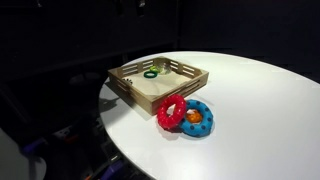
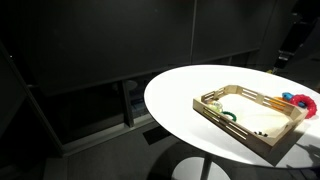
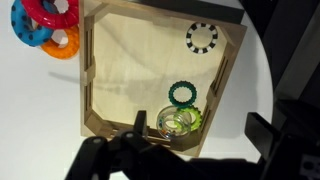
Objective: Put the green ring on the table
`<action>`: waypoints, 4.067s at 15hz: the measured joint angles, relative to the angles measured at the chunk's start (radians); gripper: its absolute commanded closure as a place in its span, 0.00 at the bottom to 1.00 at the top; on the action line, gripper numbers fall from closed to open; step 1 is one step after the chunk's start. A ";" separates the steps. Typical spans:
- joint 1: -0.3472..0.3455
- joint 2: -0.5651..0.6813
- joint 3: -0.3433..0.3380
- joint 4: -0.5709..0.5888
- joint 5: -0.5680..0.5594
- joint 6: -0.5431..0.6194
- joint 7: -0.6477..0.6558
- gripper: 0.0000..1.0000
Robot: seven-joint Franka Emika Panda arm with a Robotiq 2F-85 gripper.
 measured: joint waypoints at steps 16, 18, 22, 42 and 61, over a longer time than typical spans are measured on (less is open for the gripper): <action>-0.056 0.302 -0.015 0.079 -0.148 0.104 0.128 0.00; -0.054 0.302 -0.015 0.078 -0.148 0.104 0.128 0.00; -0.053 0.309 -0.015 0.077 -0.150 0.103 0.128 0.00; -0.032 0.558 -0.030 0.033 -0.225 0.493 0.203 0.00; 0.003 0.659 -0.083 0.059 -0.213 0.540 0.202 0.36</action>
